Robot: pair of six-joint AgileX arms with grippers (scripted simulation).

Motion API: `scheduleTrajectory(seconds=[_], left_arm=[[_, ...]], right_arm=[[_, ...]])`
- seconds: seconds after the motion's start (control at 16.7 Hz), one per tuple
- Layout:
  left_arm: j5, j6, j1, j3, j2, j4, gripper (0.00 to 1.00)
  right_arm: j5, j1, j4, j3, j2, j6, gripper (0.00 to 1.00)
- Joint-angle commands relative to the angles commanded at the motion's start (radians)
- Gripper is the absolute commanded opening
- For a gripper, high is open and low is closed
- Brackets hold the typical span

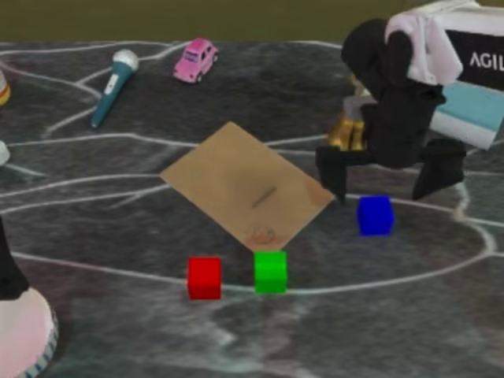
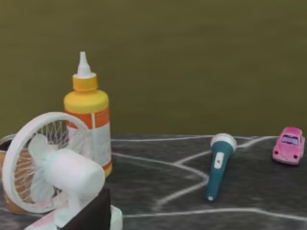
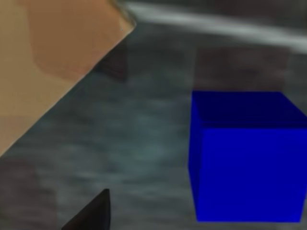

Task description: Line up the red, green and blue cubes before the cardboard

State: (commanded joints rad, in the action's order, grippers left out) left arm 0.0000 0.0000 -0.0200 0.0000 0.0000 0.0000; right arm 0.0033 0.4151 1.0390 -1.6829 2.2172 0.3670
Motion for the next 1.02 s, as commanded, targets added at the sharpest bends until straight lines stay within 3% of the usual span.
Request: scheduleTrajectory(seconds=[0.24,0.54,1.02], left_arm=[[0.0,0.0,0.0,0.0,0.0,0.0,1.0],[0.0,0.0,0.0,0.0,0.0,0.0,1.0],[0.0,0.0,0.0,0.0,0.0,0.0,1.0]], right_arm=[[0.001,0.002,-0.156,0.085,0.062,0.003,1.0],[0.001,0.003,-0.187,0.105,0.079,0.004,1.0],[0.001,0.003,-0.187,0.105,0.079,0.004,0.4]])
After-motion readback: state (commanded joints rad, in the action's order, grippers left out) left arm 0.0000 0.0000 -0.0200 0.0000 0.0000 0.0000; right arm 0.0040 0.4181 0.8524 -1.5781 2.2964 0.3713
